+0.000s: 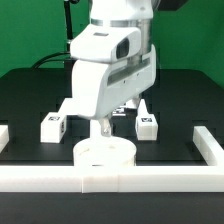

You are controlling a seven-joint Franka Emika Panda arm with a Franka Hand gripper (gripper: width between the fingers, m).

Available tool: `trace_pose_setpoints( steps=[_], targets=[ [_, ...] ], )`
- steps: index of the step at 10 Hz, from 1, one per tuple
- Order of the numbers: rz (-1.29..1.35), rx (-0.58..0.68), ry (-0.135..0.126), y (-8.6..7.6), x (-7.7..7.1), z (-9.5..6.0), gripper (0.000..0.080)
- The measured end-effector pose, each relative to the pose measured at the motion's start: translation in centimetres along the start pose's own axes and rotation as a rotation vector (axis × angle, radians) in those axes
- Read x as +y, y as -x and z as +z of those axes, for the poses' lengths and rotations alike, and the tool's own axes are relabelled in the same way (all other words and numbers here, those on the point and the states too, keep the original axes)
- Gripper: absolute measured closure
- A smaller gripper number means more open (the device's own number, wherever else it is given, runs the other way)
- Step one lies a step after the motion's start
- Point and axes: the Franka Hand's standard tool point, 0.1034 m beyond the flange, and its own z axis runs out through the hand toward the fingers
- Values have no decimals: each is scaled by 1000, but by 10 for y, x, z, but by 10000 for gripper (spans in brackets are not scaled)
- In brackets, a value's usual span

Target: Assemble stool

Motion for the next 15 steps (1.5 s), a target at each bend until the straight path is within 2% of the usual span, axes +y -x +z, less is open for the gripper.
trace_pose_setpoints(
  steps=[3,6,8,9,10,11,12,13,15],
  targets=[
    [4,-16,-34,4,-9,26,150],
    [4,-24,-50,9,-12,36,150],
    [6,-15,-37,8,-10,37,150],
    [5,-15,-38,8,-10,37,269],
    [5,-15,-38,8,-10,37,423],
    [5,-15,-38,8,-10,37,423],
    [5,-15,-38,8,-10,37,608],
    [5,-15,-38,8,-10,38,753],
    [5,-14,-36,8,-10,37,770]
  ],
)
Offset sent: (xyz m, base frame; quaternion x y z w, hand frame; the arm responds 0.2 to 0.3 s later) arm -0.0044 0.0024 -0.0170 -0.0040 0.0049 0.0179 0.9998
